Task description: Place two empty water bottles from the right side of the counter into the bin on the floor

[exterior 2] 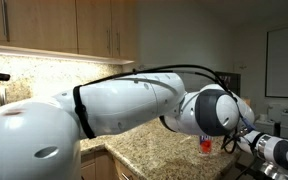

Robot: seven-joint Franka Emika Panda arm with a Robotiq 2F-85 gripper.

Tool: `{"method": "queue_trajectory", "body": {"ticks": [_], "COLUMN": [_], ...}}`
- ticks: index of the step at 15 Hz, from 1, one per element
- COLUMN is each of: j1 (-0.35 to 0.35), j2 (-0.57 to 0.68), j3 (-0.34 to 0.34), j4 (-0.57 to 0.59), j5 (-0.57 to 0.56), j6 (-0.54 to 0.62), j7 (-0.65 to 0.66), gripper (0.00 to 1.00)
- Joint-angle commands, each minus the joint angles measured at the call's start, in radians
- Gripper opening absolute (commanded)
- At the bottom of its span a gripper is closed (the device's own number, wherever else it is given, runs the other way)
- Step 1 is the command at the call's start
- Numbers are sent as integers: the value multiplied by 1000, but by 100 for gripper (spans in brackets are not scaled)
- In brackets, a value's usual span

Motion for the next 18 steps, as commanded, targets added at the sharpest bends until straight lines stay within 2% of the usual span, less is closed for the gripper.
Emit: {"method": "queue_trajectory", "body": {"ticks": [1, 6, 7, 8, 10, 15, 18], "j1": [9, 26, 28, 30, 34, 35, 29], "j2": [10, 22, 24, 27, 29, 26, 1], "j3": [-14, -33, -33, -35, -40, -47, -48], "j4": [27, 22, 22, 22, 23, 24, 14], "j5": [-18, -39, -40, -41, -40, -34, -25], "j6": [-30, -29, -33, -33, -35, -36, -34], "j7": [18, 22, 23, 23, 22, 22, 7], "gripper": [15, 14, 25, 58, 65, 96, 100]}}
